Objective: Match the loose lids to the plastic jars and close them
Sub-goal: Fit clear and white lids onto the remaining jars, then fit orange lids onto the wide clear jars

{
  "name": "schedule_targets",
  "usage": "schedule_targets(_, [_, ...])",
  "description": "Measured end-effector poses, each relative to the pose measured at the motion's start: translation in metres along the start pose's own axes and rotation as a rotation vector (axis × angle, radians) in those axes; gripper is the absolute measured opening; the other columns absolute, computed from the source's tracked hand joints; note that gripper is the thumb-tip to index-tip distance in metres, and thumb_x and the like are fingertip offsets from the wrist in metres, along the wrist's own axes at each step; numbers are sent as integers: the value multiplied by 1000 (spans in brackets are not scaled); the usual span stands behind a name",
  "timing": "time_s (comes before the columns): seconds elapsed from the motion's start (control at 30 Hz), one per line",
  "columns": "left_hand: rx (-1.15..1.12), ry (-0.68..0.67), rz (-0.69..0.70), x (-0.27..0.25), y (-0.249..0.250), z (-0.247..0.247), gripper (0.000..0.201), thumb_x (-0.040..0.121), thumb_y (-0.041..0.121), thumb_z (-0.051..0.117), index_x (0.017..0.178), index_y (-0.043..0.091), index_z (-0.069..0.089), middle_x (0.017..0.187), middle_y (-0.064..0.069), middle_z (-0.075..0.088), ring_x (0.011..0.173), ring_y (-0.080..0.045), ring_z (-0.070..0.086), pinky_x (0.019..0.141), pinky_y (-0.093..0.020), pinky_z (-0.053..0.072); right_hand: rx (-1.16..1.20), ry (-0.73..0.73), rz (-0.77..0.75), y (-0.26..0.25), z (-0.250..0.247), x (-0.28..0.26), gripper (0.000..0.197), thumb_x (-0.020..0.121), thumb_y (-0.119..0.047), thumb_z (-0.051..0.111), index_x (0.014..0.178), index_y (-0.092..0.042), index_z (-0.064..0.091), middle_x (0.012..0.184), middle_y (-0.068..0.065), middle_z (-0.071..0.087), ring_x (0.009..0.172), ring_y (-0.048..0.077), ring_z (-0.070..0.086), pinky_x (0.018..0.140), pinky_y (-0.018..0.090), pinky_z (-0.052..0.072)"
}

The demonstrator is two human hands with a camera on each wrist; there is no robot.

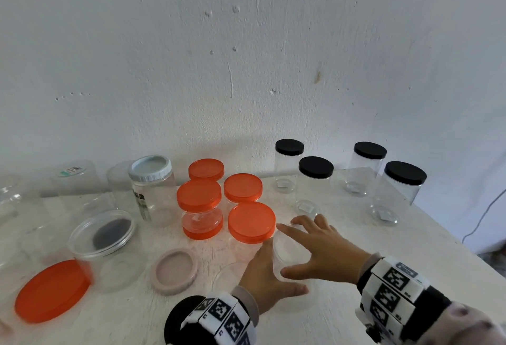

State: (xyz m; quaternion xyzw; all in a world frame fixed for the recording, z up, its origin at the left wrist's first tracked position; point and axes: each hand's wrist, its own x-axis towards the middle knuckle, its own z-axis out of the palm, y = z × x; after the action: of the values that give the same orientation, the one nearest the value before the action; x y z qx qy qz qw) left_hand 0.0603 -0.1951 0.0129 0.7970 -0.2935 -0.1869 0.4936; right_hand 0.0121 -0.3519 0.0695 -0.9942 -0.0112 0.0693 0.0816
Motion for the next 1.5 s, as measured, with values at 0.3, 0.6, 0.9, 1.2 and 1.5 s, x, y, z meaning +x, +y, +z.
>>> schedule_targets(0.3, [399,-167,18,6,27,-53,52,79,25,70,127,22,50,112,8,59,101,-7,57,90,-20,48,158,68,22,1,13,-2,88,71,-79,50,145,-51,12,147,-20,13,130,12,15,110,35,24])
schedule_targets(0.6, [607,430,9,54,19,-155,47,87,28,64,129,14,49,127,-6,54,120,-21,49,101,-28,39,205,71,15,4,18,2,93,67,-83,51,144,-53,10,145,-24,10,129,8,14,111,35,27])
schedule_targets(0.9, [751,231,-506,78,-7,-163,103,78,62,62,151,20,2,151,-18,17,135,-37,31,109,-44,33,221,87,-3,6,21,2,94,64,-85,50,142,-54,8,143,-28,8,125,3,12,108,29,27])
schedule_targets(1.2, [798,266,-488,101,7,-148,97,78,61,61,150,24,6,144,-20,18,132,-39,28,104,-44,36,221,77,-2,5,21,2,94,63,-87,48,140,-56,3,141,-30,6,126,3,10,108,31,27])
schedule_targets(1.5, [773,150,-369,142,13,-128,100,74,62,65,148,25,10,147,-17,17,136,-41,23,105,-48,35,216,54,17,5,22,5,94,60,-90,47,133,-62,-6,137,-35,2,120,0,7,109,33,27])
